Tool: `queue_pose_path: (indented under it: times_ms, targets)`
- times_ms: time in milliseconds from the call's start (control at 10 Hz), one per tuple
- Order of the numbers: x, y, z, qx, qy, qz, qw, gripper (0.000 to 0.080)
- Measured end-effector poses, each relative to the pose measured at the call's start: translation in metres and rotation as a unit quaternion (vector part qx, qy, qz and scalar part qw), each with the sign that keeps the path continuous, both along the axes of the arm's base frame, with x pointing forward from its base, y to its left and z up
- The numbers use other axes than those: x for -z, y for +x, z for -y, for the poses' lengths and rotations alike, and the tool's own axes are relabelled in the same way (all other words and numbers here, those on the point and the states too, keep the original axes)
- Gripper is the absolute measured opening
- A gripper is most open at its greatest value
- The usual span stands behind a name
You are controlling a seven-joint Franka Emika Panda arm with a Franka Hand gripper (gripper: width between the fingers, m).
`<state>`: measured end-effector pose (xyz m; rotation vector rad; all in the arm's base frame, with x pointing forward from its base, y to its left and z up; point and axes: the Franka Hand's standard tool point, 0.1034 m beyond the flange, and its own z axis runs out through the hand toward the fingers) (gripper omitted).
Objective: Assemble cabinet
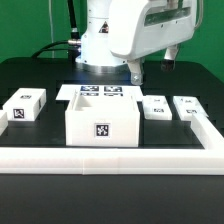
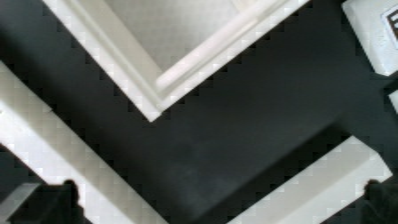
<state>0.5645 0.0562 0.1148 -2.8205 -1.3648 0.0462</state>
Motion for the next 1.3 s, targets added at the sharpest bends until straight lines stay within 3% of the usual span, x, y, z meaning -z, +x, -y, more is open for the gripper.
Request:
queue_pose_path:
  times_ms: [300,600,1000,1300]
  targets:
    - [0.003,-0.009,0.004,-0.069,0.002,0.015,0.998,0.0798]
    - [0.014,-0.032,0.033,-0.149,0.004,0.002,0.989,0.0798]
    - [0.015,-0.032,0.033,-0.161,0.004,0.002,0.987,0.0798]
    - [0.028,-0.048,0.040,-0.286,0.007,0.002,0.958,0.0798]
